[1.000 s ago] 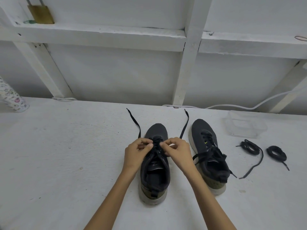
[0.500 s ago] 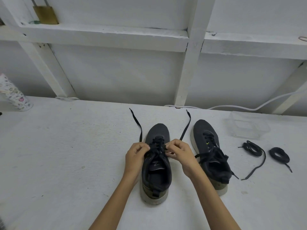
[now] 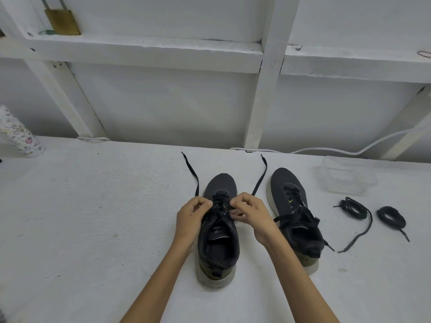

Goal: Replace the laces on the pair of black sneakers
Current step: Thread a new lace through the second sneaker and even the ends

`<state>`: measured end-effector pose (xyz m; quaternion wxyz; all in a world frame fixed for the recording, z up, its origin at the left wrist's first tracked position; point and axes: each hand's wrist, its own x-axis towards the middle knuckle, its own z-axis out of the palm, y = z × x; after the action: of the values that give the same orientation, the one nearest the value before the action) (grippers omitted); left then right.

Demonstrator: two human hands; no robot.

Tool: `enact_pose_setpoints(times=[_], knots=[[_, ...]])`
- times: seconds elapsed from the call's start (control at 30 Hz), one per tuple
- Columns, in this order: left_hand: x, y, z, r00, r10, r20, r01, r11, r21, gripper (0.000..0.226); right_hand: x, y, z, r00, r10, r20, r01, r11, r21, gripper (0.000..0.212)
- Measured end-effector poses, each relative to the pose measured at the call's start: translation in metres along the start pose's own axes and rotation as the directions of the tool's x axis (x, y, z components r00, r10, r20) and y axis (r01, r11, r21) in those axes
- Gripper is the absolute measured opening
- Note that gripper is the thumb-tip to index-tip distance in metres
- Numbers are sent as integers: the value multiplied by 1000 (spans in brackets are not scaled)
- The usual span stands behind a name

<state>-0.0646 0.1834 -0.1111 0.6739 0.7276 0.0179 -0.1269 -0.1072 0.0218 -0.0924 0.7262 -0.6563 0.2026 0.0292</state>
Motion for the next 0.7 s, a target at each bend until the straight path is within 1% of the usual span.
enact_pose_setpoints(times=[0.07, 0.1, 0.13, 0.2, 0.27, 0.37, 0.43, 0.5, 0.57, 0.63, 0.7], knots=[[-3, 0, 1, 998, -59, -8, 57, 991, -120, 14, -3, 3, -1, 997, 77, 2, -76, 974, 214, 4], [-4, 0, 1, 997, -71, -3, 70, 987, -144, 15, -3, 6, -1, 995, 99, 3, -96, 952, 291, 3], [-5, 1, 1, 997, -73, 0, 72, 988, -136, 15, -4, 7, -1, 994, 109, -5, -101, 941, 322, 3], [-3, 4, 0, 998, -55, 11, 55, 997, -51, 17, -3, 8, 1, 993, 105, -52, -87, 960, 268, 6], [0, 7, -2, 999, -24, 38, 22, 998, 61, 19, -1, 5, 2, 993, 82, -84, -68, 986, 153, 16], [7, 9, -2, 997, 20, 79, -36, 978, 207, 22, 2, -1, 4, 999, 6, -50, -8, 999, -43, 33], [10, 7, -2, 995, 50, 92, -73, 961, 266, 20, 2, -1, 4, 998, -54, -20, 52, 993, -108, 31], [9, 5, -1, 995, 59, 80, -77, 970, 232, 18, 2, 1, 2, 998, -61, 0, 61, 996, -63, 23], [5, 2, 0, 998, 33, 46, -40, 988, 146, 18, -1, 3, 1, 1000, -15, -5, 15, 999, 47, 17], [2, 1, 0, 1000, 7, 27, -9, 996, 84, 19, -3, 7, 1, 999, 20, -25, -16, 991, 130, 17], [1, 2, 1, 1000, 8, 15, -9, 997, 77, 17, -5, 9, 3, 998, 17, -58, -7, 988, 156, 19]])
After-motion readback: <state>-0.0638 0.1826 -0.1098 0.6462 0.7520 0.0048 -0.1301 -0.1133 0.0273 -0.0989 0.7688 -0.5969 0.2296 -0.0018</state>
